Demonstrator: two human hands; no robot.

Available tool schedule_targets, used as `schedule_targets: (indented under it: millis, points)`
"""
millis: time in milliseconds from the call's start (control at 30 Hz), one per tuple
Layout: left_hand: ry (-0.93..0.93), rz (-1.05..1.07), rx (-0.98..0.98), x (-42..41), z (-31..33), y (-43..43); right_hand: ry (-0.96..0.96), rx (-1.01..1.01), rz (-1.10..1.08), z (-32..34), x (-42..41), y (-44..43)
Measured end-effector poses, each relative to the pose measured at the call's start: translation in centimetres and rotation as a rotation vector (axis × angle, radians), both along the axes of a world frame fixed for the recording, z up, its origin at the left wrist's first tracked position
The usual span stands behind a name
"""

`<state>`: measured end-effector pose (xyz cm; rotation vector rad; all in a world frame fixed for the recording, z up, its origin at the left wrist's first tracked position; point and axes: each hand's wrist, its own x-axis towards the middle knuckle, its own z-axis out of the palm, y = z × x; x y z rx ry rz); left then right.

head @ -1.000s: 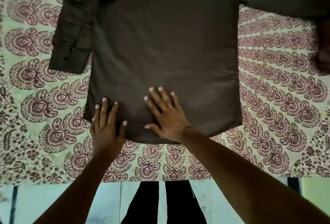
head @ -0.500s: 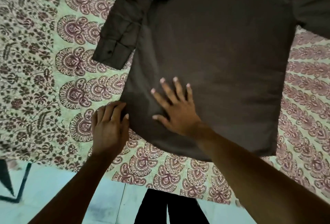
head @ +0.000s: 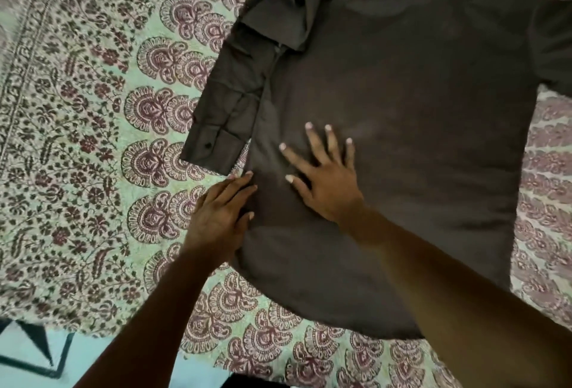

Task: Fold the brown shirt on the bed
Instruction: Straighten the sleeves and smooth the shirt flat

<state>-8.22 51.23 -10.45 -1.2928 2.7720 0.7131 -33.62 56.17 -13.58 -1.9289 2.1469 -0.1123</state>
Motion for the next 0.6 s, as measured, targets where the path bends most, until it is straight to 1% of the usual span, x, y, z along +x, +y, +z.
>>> schedule_targets:
  millis: [67,133,167,200,233,267,333,400,433,467,500,567,600]
  points:
    - [0.111,0.048,-0.031,-0.8,0.0,-1.0,0.001,-0.062,0.286,-0.9,1.1,1.1]
    - [0.173,0.106,-0.072,-1.9,0.5,-2.1,-0.024,-0.072,0.520,-0.9,2.0,2.3]
    - [0.194,0.127,-0.104,-2.6,0.7,-2.8,-0.041,-0.063,0.588,-0.7,2.2,2.6]
    - [0.207,0.148,-0.138,-3.1,1.0,-3.5,-0.063,-0.053,0.597,-0.4,2.2,2.6]
    - [0.216,0.176,-0.169,-3.5,1.2,-4.3,-0.087,-0.053,0.530,0.1,2.0,2.2]
    - [0.226,0.216,-0.189,-3.9,1.3,-5.4,-0.104,-0.063,0.386,0.5,1.6,1.2]
    - [0.219,0.335,-0.185,-4.5,1.3,-7.7,-0.111,-0.079,0.016,1.2,0.2,-1.7]
    - [0.151,0.473,-0.121,-5.0,1.3,-10.0,-0.131,0.009,-0.266,2.0,-1.5,-5.0]
    - [0.102,0.528,-0.065,-5.1,1.2,-11.2,-0.136,0.068,-0.351,2.2,-2.0,-6.5]
    - [0.047,0.578,0.002,-5.1,1.0,-12.3,-0.121,0.124,-0.381,2.1,-2.2,-7.7]
    - [-0.012,0.615,0.060,-5.0,0.9,-13.3,-0.090,0.161,-0.363,1.9,-2.0,-8.4]
    - [-0.090,0.614,0.118,-4.4,0.9,-14.7,-0.028,0.158,-0.249,1.1,-0.3,-8.9]
    - [-0.087,0.583,0.152,-4.1,0.9,-15.4,-0.005,0.132,-0.201,0.9,1.2,-8.8]
